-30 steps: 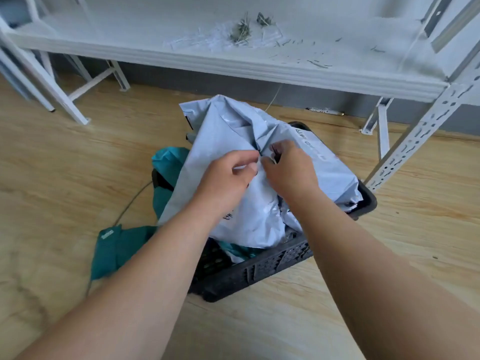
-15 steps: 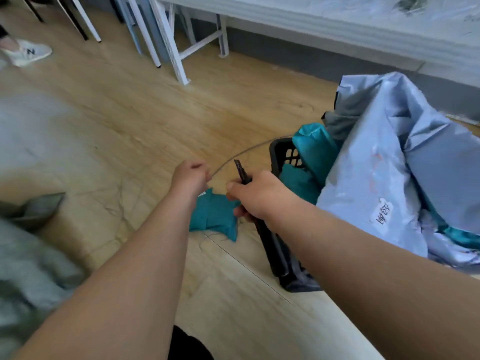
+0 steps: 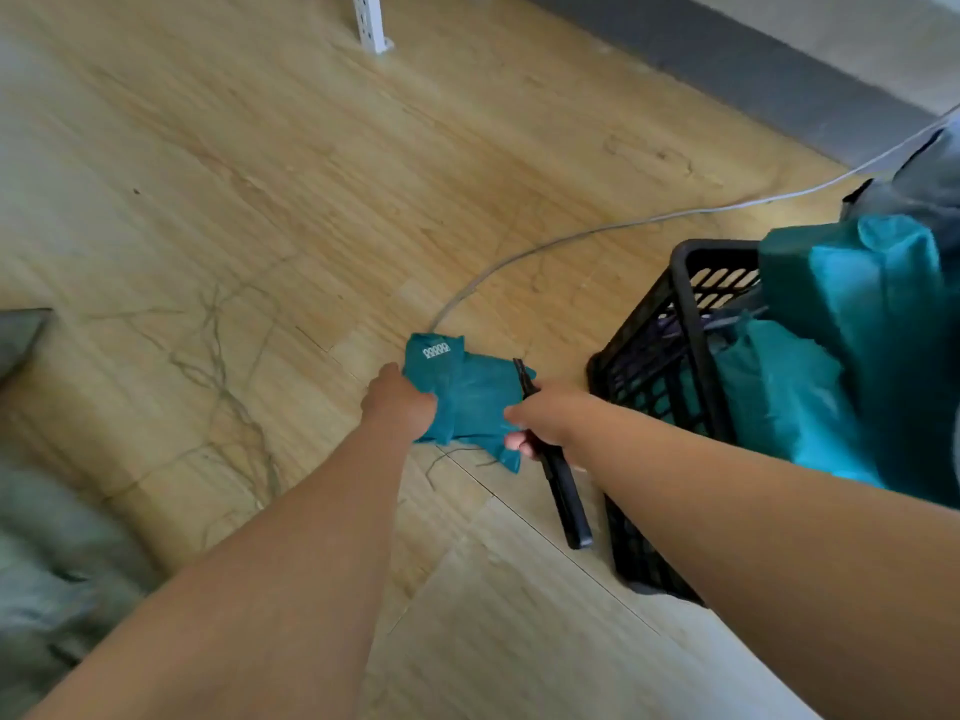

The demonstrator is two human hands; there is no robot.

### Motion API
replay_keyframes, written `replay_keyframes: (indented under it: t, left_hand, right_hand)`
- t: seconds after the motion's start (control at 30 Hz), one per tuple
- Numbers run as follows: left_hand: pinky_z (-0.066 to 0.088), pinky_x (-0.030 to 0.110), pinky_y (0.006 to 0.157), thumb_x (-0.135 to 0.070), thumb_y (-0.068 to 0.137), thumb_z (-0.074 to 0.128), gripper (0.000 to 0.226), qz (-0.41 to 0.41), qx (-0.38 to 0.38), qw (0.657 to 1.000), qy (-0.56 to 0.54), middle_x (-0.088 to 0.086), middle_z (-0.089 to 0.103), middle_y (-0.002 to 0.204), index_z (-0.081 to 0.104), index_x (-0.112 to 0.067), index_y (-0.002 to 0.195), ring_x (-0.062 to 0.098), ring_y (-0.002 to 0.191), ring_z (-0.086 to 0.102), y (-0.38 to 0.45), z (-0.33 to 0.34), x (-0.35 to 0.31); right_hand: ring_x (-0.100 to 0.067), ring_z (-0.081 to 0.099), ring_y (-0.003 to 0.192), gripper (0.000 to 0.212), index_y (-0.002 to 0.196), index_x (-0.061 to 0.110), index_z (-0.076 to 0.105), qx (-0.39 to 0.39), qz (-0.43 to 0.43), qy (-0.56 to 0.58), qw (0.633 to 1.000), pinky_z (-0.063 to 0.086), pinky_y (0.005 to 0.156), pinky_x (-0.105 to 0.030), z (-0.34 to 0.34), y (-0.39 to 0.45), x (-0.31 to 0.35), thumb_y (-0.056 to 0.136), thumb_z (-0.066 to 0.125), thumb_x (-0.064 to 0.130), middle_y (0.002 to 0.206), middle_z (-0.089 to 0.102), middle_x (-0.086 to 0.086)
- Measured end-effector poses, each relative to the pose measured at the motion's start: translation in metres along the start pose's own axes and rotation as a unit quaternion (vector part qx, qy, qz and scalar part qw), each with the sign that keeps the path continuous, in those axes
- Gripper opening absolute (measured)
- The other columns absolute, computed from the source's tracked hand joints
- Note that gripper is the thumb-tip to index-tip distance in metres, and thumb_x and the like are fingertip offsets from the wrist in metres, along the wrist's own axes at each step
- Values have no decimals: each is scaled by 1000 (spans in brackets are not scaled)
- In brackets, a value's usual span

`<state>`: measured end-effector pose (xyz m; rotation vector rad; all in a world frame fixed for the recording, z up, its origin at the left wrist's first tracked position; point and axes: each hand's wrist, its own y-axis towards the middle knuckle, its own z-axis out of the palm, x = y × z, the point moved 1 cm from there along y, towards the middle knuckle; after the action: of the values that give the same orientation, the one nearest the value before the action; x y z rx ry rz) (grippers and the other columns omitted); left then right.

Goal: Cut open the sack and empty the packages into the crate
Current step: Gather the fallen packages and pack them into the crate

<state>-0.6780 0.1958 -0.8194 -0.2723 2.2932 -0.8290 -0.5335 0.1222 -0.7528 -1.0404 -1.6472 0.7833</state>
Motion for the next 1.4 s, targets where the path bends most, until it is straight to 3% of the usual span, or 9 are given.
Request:
replay_keyframes:
  t: [0.13, 0.3, 0.43, 0.6, 0.7, 0.8, 1.0, 1.23, 1.4]
  left_hand:
    - [42, 36, 97, -18, 87, 63, 73, -19, 28, 999, -34, 13, 42, 143, 22, -8, 147, 33, 127, 48, 13, 13, 9]
    - [41, 35, 98, -20, 86, 67, 76, -19, 53, 997, -54, 9, 44, 144, 22, -11, 147, 31, 128, 47, 24, 22, 19]
    - [44, 32, 96, -31, 88, 66, 61, -30, 85, 996, -23, 12, 54, 133, 41, -4, 137, 31, 122, 53, 24, 27, 26]
    - [51, 45, 95, -66, 63, 68, 92, -105, 110, 988, -25, 13, 61, 121, 49, -4, 129, 33, 109, 61, 34, 14, 49]
    - [46, 43, 100, -63, 79, 63, 75, -132, 106, 981, -95, 7, 60, 122, 50, -8, 128, 29, 109, 59, 29, 4, 46]
    - [46, 39, 94, -56, 86, 59, 57, -87, 105, 958, -252, -2, 58, 120, 50, -19, 128, 22, 109, 57, 25, 0, 33]
    - [53, 41, 90, -81, 65, 54, 80, 61, 94, 895, -431, -8, 65, 126, 53, -36, 131, 17, 114, 63, -4, -22, -15]
    - [56, 31, 80, -63, 91, 40, 51, 231, 22, 854, -467, -11, 66, 123, 53, -35, 132, 9, 110, 65, -83, -51, -114]
    - [55, 34, 84, -66, 87, 44, 54, 276, -5, 834, -478, -14, 67, 120, 52, -38, 131, 8, 107, 66, -154, -41, -189]
  right_hand:
    - [-21, 52, 64, 30, 126, 0, 43, -18, 23, 16, 999, 44, 65, -30, 6, 32, -15, 97, 48, 7, 48, 62, -9]
    - [-22, 48, 63, 47, 138, 9, 25, -17, 35, -5, 999, 39, 72, -32, 7, 53, -28, 96, 46, 6, 80, 60, -18]
    - [-27, 56, 70, 39, 132, 9, 34, 10, 12, -24, 1000, 46, 69, -34, 15, 62, -33, 95, 48, 7, 80, 66, -18]
    - [-18, 47, 52, 34, 127, 2, 42, -18, 10, -10, 1000, 44, 62, -31, 19, 55, -40, 96, 51, 10, 62, 60, -11]
    - [-17, 51, 57, 33, 128, 12, 51, -76, -59, -12, 995, 45, 60, -29, 20, 43, -28, 95, 51, 12, 74, 60, -8]
    - [-19, 64, 68, 36, 129, 26, 47, -152, -151, -2, 977, 51, 60, -30, 16, 21, -13, 94, 55, 24, 99, 59, 1]
    - [-23, 68, 72, 34, 100, 25, 44, -221, -258, 106, 934, 58, 70, -36, -2, -38, 18, 84, 68, 42, 97, 61, 4]
    - [-18, 56, 87, 34, 93, 23, 39, -321, -351, 171, 863, 38, 62, -28, -41, -133, 37, 86, 66, 41, 105, 56, 1]
    - [-18, 57, 92, 33, 94, 21, 40, -363, -409, 227, 805, 46, 77, -35, -106, -195, 22, 86, 67, 38, 101, 55, 3]
